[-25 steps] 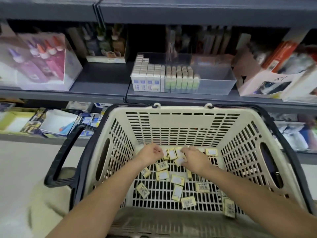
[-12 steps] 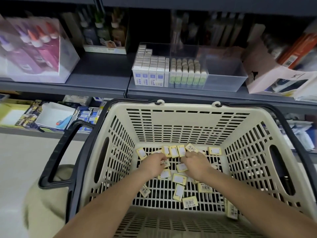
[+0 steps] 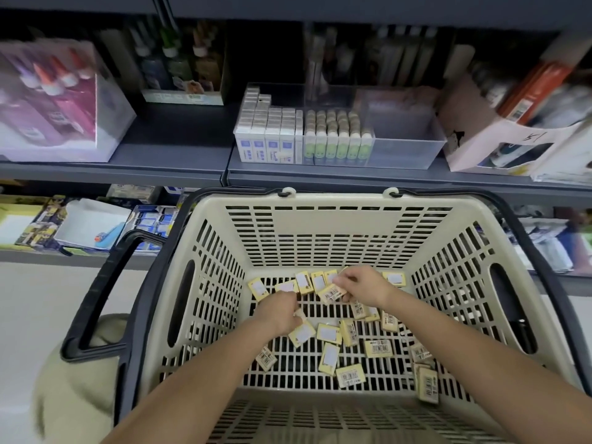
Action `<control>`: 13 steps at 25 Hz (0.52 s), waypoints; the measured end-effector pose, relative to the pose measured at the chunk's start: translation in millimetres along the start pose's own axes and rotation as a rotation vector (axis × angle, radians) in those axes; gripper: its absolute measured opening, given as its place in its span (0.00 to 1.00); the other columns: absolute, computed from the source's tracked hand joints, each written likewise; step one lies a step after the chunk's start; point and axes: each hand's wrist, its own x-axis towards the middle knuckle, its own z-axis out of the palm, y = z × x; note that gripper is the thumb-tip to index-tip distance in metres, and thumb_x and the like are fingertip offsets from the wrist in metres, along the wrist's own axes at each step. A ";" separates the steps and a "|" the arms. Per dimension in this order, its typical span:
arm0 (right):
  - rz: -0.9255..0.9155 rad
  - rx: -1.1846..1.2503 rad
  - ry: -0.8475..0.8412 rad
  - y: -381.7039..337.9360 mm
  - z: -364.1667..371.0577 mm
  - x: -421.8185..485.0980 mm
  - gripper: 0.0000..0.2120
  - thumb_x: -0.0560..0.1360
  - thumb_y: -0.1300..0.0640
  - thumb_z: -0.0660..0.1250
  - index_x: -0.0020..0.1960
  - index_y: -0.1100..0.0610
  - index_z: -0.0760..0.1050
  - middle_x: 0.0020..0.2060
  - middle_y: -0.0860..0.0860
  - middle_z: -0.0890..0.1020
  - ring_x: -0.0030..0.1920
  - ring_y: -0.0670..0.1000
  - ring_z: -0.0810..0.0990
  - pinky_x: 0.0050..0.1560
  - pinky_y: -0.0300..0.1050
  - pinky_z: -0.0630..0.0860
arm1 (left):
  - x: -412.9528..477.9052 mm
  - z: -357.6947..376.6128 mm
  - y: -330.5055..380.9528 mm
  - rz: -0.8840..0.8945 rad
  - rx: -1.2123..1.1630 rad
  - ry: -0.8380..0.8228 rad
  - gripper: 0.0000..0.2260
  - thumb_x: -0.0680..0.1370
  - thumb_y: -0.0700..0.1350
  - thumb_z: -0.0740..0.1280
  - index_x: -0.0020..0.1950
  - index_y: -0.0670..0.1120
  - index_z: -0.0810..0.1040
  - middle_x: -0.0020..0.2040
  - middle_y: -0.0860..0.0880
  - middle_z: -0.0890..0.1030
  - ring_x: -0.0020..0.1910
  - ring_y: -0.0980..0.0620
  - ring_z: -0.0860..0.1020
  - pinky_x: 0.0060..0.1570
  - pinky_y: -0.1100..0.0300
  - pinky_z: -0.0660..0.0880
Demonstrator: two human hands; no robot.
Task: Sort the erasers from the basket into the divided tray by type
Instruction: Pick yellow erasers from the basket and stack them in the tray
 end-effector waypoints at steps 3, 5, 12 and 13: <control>0.007 0.051 -0.012 -5.5 -2.2 -2.4 0.06 0.78 0.56 0.63 0.48 0.57 0.76 0.46 0.54 0.81 0.35 0.44 0.80 0.49 0.49 0.79 | -2.3 -4.4 2.6 -0.043 -0.296 -0.081 0.09 0.76 0.45 0.66 0.54 0.45 0.72 0.49 0.47 0.76 0.45 0.51 0.74 0.42 0.59 0.71; -0.010 0.038 -0.060 -11.1 -5.1 -6.2 0.06 0.78 0.58 0.63 0.49 0.59 0.77 0.48 0.55 0.81 0.37 0.45 0.80 0.50 0.49 0.78 | -2.1 -14.9 5.5 -0.109 -0.666 -0.078 0.10 0.77 0.44 0.65 0.55 0.44 0.70 0.47 0.48 0.77 0.44 0.53 0.77 0.40 0.59 0.76; -0.094 0.190 -0.143 -30.1 2.8 -15.0 0.03 0.76 0.65 0.64 0.47 0.58 0.73 0.37 0.50 0.78 0.35 0.46 0.78 0.37 0.34 0.76 | -8.8 -32.3 26.9 -0.061 -1.391 -0.452 0.16 0.81 0.56 0.56 0.57 0.46 0.75 0.44 0.47 0.80 0.40 0.53 0.76 0.37 0.61 0.75; -0.113 0.202 -0.123 -31.0 2.9 -14.8 0.05 0.75 0.65 0.64 0.44 0.57 0.72 0.36 0.51 0.78 0.35 0.47 0.79 0.38 0.36 0.77 | -9.5 -32.5 26.7 -0.061 -1.412 -0.489 0.17 0.79 0.58 0.58 0.55 0.46 0.76 0.44 0.47 0.80 0.41 0.52 0.77 0.38 0.59 0.77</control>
